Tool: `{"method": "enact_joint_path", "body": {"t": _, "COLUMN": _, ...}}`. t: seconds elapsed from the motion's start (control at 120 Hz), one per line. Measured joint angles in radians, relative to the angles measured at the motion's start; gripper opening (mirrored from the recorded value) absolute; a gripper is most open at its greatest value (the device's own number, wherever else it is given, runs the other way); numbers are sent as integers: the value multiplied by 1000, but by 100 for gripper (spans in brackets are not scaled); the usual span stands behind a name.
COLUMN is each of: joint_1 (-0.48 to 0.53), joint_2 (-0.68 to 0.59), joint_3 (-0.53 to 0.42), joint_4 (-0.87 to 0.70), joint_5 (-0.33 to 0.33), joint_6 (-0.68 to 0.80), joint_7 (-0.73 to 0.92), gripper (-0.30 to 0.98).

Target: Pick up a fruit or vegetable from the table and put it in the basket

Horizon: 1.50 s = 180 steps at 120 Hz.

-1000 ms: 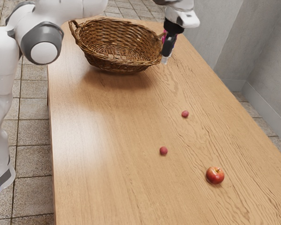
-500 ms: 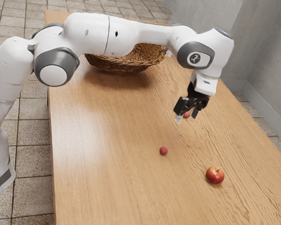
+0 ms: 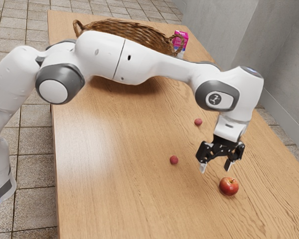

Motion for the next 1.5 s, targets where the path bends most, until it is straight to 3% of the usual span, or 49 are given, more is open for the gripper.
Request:
{"method": "enact_joint_path", "body": {"t": 0.558, "joint_1": 13, "joint_2": 96, "joint_3": -4, "joint_4": 41, "joint_5": 14, "joint_6": 174, "joint_7": 37, "gripper": 69}}
{"method": "enact_joint_path", "body": {"t": 1.333, "joint_1": 12, "joint_2": 181, "joint_3": 5, "joint_4": 81, "joint_5": 17, "joint_6": 271, "joint_7": 53, "gripper": 68}}
{"method": "enact_joint_path", "body": {"t": 1.5, "joint_1": 11, "joint_2": 195, "joint_3": 9, "joint_4": 82, "joint_5": 17, "joint_6": 292, "joint_7": 54, "gripper": 63}}
